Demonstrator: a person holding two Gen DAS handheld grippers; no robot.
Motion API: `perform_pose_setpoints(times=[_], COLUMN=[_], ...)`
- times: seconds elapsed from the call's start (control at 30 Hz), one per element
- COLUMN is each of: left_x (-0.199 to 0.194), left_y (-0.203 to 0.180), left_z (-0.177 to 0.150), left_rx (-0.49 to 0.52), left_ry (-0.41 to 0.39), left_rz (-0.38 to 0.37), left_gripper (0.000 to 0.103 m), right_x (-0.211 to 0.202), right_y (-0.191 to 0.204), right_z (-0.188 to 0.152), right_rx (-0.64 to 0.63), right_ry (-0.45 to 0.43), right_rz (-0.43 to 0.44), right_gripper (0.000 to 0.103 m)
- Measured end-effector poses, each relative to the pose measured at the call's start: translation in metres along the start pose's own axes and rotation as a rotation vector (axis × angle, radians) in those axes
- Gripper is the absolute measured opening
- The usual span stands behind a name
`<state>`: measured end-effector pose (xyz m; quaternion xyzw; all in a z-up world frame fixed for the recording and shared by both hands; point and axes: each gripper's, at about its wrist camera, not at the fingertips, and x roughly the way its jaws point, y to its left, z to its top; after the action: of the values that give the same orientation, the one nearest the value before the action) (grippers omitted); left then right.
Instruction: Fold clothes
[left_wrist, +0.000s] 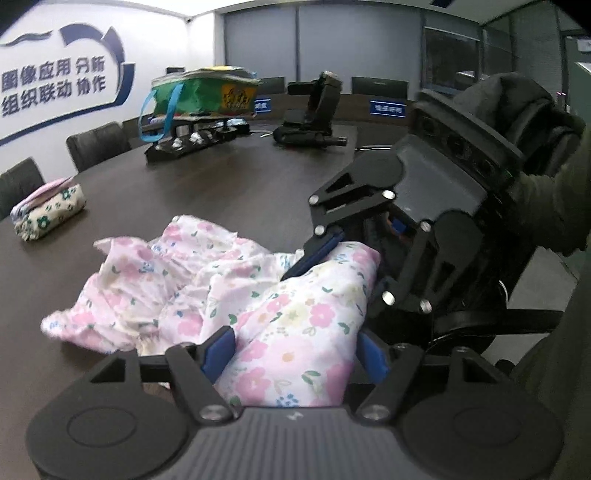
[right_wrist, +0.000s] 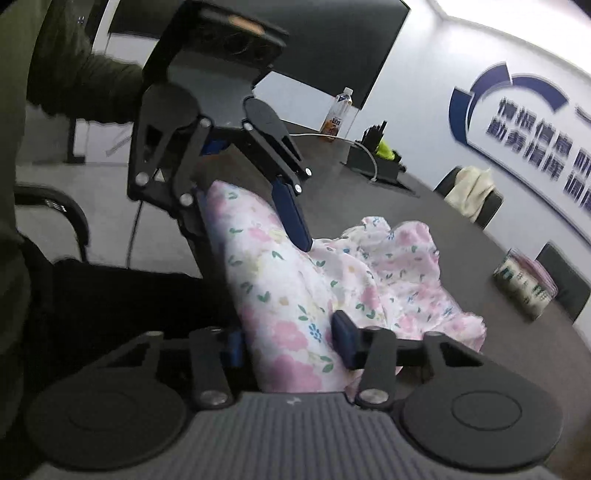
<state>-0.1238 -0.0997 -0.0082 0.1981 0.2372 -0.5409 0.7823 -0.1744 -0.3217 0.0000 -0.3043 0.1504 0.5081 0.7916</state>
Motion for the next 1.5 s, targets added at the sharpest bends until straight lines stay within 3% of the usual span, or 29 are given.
perform_pose_setpoints(times=[0.07,0.13,0.3,0.37,0.4,0.47,0.5,0.53,0.57,0.6,0.63,0.7,0.8,0.83,0.87,0.97,1.1,1.13,1.23,1.33,1.37,1.43,1.5], left_x=[-0.003,-0.005,-0.007,-0.004,-0.001,-0.001,-0.002,-0.004,-0.005,-0.007,-0.009,-0.012,-0.015,-0.014,-0.013,-0.017,-0.039,-0.042,-0.043,-0.033,-0.031,-0.029,-0.038], left_y=[-0.005,-0.009,-0.024,-0.018,-0.01,0.008,0.018,0.027,0.036,0.046,0.054,0.068,0.084,0.089,0.095,0.108,0.105,0.104,0.104,0.113,0.115,0.117,0.115], left_z=[0.001,0.003,0.001,0.004,0.006,0.006,0.005,0.004,0.003,0.002,0.001,0.001,0.001,0.001,0.0,-0.006,-0.006,-0.006,-0.007,-0.01,-0.01,-0.011,-0.012], left_rx=[0.036,0.079,0.219,0.175,0.117,0.004,-0.048,-0.104,-0.163,-0.229,-0.288,-0.38,-0.487,-0.525,-0.582,-0.717,-0.643,-0.628,-0.613,-0.661,-0.669,-0.682,-0.691], left_ry=[-0.011,-0.018,-0.048,-0.038,-0.026,-0.035,-0.046,-0.059,-0.073,-0.094,-0.112,-0.123,-0.118,-0.105,-0.081,-0.076,-0.161,-0.165,-0.134,-0.084,-0.072,-0.048,-0.044], left_rz=[-0.015,-0.031,-0.043,-0.061,-0.083,-0.128,-0.15,-0.172,-0.194,-0.222,-0.251,-0.301,-0.33,-0.306,-0.267,-0.165,0.006,0.052,0.155,0.149,0.143,0.145,0.187], left_gripper=[0.071,0.076,0.075,0.054,0.033,0.026,0.021,0.019,0.018,0.017,0.017,0.017,0.017,0.02,0.023,0.036,0.079,0.088,0.092,0.092,0.092,0.092,0.092], right_x=[-0.006,-0.013,-0.022,-0.022,-0.023,-0.025,-0.026,-0.028,-0.031,-0.034,-0.032,-0.028,-0.008,-0.001,0.007,0.029,0.041,0.041,0.042,0.037,0.035,0.024,0.011], right_y=[-0.007,-0.019,-0.058,-0.072,-0.074,-0.078,-0.081,-0.082,-0.08,-0.079,-0.077,-0.074,-0.086,-0.093,-0.101,-0.125,-0.144,-0.146,-0.153,-0.153,-0.152,-0.147,-0.135], right_z=[-0.002,-0.004,-0.008,-0.011,-0.011,-0.011,-0.01,-0.011,-0.014,-0.018,-0.021,-0.026,-0.03,-0.034,-0.038,-0.054,-0.061,-0.06,-0.056,-0.048,-0.045,-0.034,-0.02], right_rx=[0.047,0.123,0.388,0.469,0.477,0.494,0.502,0.506,0.495,0.485,0.477,0.467,0.587,0.662,0.745,1.037,1.259,1.275,1.317,1.295,1.286,1.221,1.107], right_ry=[-0.011,-0.034,-0.077,-0.079,-0.087,-0.102,-0.109,-0.122,-0.155,-0.186,-0.209,-0.251,-0.267,-0.27,-0.266,-0.208,-0.135,-0.12,-0.079,-0.061,-0.062,-0.075,-0.078], right_rz=[0.052,0.135,0.337,0.386,0.382,0.375,0.371,0.357,0.308,0.265,0.246,0.214,0.263,0.289,0.315,0.39,0.381,0.378,0.365,0.309,0.276,0.193,0.053], right_gripper=[0.026,0.022,0.021,0.022,0.022,0.023,0.028,0.047,0.078,0.088,0.091,0.086,0.048,0.031,0.023,0.02,0.02,0.02,0.02,0.025,0.03,0.05,0.059])
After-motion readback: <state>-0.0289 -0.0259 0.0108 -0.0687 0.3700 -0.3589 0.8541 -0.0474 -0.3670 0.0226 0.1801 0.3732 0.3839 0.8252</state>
